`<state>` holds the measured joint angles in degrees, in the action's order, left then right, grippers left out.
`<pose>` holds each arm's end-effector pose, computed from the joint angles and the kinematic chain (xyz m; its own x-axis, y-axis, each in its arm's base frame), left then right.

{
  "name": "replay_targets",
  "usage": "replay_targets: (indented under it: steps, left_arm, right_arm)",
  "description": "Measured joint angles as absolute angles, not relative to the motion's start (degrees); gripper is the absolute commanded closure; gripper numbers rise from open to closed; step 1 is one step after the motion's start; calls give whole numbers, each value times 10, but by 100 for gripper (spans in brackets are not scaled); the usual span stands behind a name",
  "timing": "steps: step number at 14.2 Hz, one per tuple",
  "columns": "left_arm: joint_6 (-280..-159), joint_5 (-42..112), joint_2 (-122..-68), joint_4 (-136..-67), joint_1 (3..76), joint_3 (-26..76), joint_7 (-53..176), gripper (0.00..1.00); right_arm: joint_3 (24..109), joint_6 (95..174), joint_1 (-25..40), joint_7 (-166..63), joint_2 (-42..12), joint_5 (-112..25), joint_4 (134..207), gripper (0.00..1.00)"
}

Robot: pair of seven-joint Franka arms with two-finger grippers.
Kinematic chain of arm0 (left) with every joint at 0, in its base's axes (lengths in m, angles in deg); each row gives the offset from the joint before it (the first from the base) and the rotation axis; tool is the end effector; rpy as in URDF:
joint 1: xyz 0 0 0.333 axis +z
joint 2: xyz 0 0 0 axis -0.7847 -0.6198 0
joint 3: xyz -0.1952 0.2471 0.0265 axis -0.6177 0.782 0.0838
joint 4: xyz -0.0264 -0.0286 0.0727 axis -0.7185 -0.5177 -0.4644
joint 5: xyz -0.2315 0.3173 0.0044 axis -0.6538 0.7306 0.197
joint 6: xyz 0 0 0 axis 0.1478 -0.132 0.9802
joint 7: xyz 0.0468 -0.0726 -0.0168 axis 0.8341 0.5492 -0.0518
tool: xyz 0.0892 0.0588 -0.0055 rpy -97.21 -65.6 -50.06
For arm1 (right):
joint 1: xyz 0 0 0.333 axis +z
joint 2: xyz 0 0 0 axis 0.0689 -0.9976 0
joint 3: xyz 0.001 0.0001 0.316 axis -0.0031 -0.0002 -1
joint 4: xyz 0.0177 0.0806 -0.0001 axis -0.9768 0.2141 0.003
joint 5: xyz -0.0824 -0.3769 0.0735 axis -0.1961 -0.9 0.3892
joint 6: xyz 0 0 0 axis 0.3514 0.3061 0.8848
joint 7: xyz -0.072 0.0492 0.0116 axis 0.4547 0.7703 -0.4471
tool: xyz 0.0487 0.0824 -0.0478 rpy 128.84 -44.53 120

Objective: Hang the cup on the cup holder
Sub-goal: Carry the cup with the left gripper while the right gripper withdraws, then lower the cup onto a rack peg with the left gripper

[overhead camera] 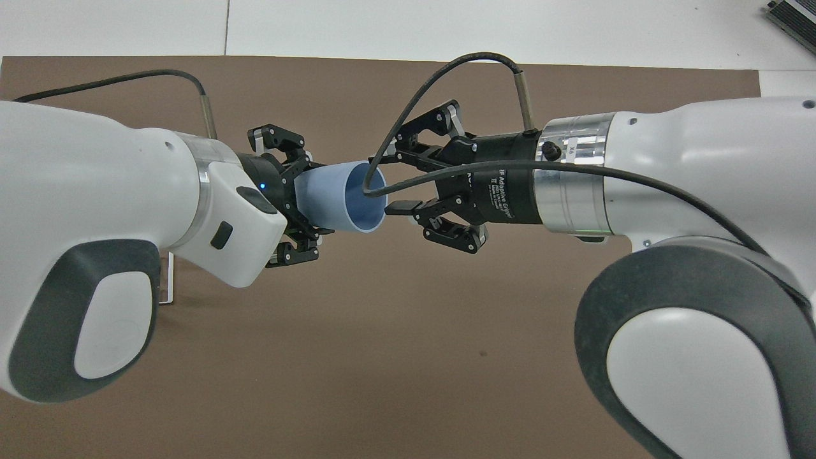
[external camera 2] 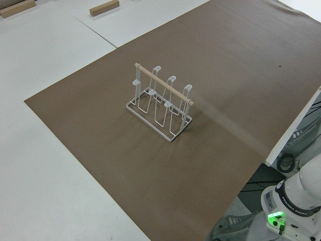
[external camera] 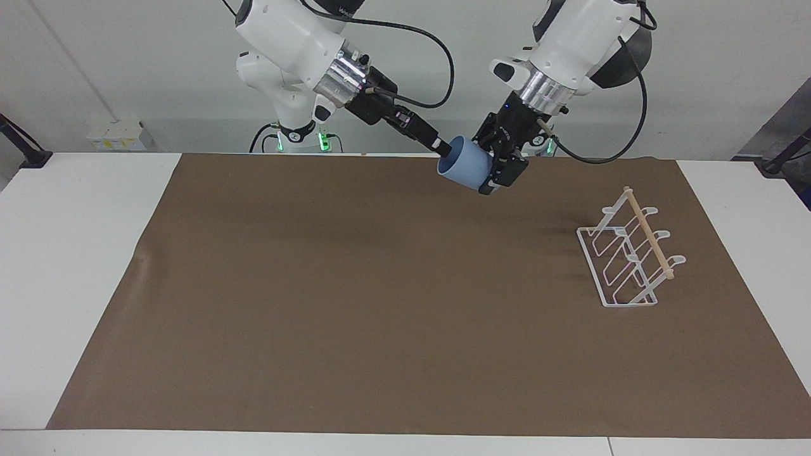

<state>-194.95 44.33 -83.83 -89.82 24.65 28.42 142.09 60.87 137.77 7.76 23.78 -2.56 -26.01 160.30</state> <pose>0.5140 -0.2745 0.6214 0.0117 -0.9276 0.3734 -0.9860 -0.0728 -0.1499 0.5456 0.2834 0.6438 0.5682 -0.5743 -0.5894 -0.8104 -0.2662 -0.5219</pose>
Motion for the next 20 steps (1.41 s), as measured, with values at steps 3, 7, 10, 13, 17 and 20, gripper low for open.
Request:
replay_targets:
  steps: [3,7,10,13,17,20]
  left_arm:
    - [-1948,531,-838,-898,276,286,1421,100]
    - [-1937,705,-839,-899,311,287,1422,100]
    - [-1898,796,-849,-903,315,287,1422,100]
    - [-1894,855,-882,-903,352,288,1429,100]
    - [-1920,941,-922,-900,381,289,1440,100]
    - [-1930,1015,-938,-901,383,286,1442,100]
  right_arm:
    - [609,1374,78,185,-26,-264,1603,74]
    - [610,1313,76,-31,-26,-360,1603,78]
    - [614,1279,75,-217,-25,-467,1602,78]
    - [613,1245,74,-335,-23,-630,1594,78]
    - [617,1158,66,-425,-17,-775,1558,78]
    - [623,1110,18,-484,-16,-794,1545,78]
